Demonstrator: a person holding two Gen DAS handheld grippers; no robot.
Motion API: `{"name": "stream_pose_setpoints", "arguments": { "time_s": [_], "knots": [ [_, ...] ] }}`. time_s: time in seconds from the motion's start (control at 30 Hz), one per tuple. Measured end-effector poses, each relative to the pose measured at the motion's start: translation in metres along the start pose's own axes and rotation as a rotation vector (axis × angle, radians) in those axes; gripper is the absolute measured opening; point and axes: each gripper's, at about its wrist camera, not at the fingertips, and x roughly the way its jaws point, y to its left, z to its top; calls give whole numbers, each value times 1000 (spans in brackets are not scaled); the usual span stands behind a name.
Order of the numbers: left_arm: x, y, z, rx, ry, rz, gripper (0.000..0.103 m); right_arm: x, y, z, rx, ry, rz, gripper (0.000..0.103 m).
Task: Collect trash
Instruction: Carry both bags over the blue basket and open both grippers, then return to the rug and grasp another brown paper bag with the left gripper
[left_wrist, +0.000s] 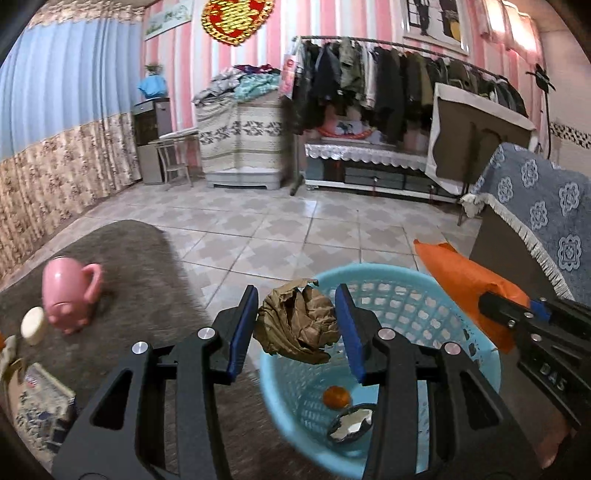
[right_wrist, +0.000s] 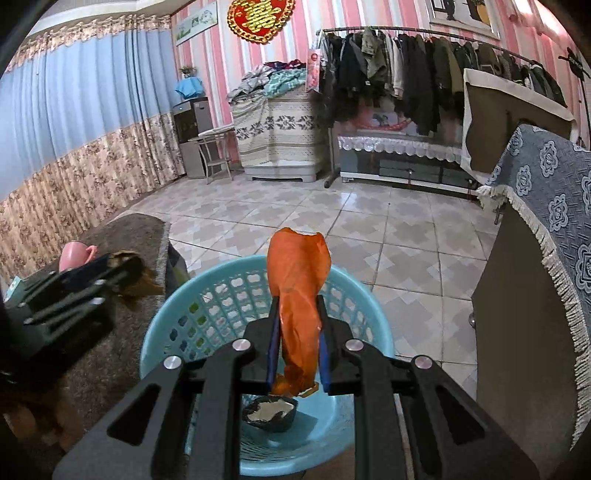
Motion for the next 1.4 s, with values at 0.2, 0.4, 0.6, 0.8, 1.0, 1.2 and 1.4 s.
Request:
{"name": "stream_pose_setpoints", "arguments": {
  "time_s": [0.2, 0.4, 0.6, 0.8, 1.0, 1.2, 1.4],
  "knots": [
    [19, -15, -2, 18, 17, -6, 60, 6, -8, -1, 27, 15, -9, 18],
    [12, -5, 4, 5, -7, 43, 84, 11, 2, -3, 8, 27, 0, 18],
    [-19, 26, 4, -31, -59, 117, 96, 24, 21, -11, -38, 22, 34, 18],
    [-42, 54, -4, -57, -68, 181, 97, 32, 32, -20, -71, 31, 40, 20],
    [-70, 85, -14, -113, -73, 233, 97, 33, 32, -21, -78, 40, 8, 67],
    [-101, 115, -26, -130, -84, 306, 97, 15, 40, -13, -85, -26, -8, 84],
    [-139, 154, -38, -188, -106, 379, 97, -5, 73, -6, -144, -75, 39, 90]
  ]
}}
